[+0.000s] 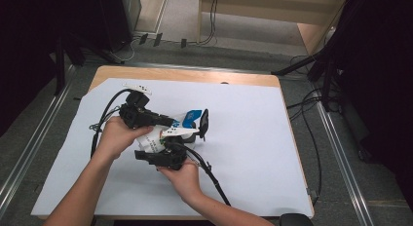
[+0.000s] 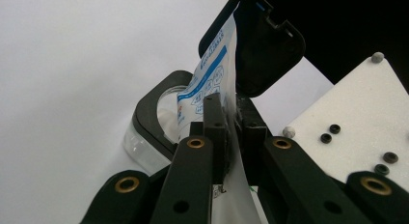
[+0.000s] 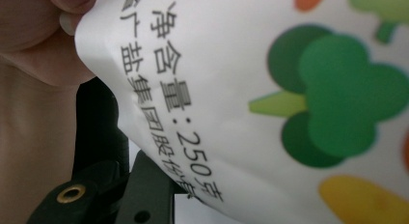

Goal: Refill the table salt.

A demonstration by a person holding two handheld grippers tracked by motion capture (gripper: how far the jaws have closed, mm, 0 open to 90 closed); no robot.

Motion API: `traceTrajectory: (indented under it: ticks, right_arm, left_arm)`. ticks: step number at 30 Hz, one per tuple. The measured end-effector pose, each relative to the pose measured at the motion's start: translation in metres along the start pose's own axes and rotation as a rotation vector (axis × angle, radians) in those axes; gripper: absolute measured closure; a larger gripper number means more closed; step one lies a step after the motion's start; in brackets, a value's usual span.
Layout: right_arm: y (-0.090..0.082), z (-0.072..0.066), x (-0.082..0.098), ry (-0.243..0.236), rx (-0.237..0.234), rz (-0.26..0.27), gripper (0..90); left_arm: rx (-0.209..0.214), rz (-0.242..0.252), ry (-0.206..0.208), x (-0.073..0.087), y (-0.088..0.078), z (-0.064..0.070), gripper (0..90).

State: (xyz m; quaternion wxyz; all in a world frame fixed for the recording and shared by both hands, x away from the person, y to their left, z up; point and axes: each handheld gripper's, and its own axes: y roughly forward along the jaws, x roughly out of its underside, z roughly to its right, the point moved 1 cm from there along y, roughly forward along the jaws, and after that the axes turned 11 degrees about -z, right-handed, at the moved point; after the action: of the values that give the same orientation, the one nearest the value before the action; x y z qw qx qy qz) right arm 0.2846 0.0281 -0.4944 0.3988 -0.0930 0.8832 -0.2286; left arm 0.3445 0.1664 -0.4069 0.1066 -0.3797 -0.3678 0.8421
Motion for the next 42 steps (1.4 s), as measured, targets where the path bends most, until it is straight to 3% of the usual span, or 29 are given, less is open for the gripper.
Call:
traceTrajectory:
  ticks: [8, 15, 20, 29, 42]
  right_arm:
    - [0.0008, -0.0014, 0.0004, -0.028, 0.023, -0.009, 63.6]
    - [0.0034, -0.0047, 0.0005, -0.081, 0.059, -0.024, 58.9]
    - [0.0043, -0.0043, 0.0002, -0.093, 0.068, -0.037, 61.3]
    - [0.0019, -0.0006, 0.0, -0.019, 0.003, -0.025, 66.3]
    - [0.0007, 0.001, -0.0008, -0.012, -0.009, -0.019, 66.2]
  left_arm:
    - [-0.01, -0.002, 0.001, -0.0003, 0.0005, 0.0002, 87.7]
    - [-0.004, 0.002, -0.001, -0.0002, -0.0002, 0.0001, 88.6]
    - [-0.011, 0.004, -0.009, -0.0002, -0.0005, 0.0002, 88.6]
    - [0.0, 0.019, 0.001, -0.0009, 0.0003, 0.0011, 86.0]
    - [-0.021, 0.018, 0.008, -0.0008, 0.0008, 0.0018, 85.5]
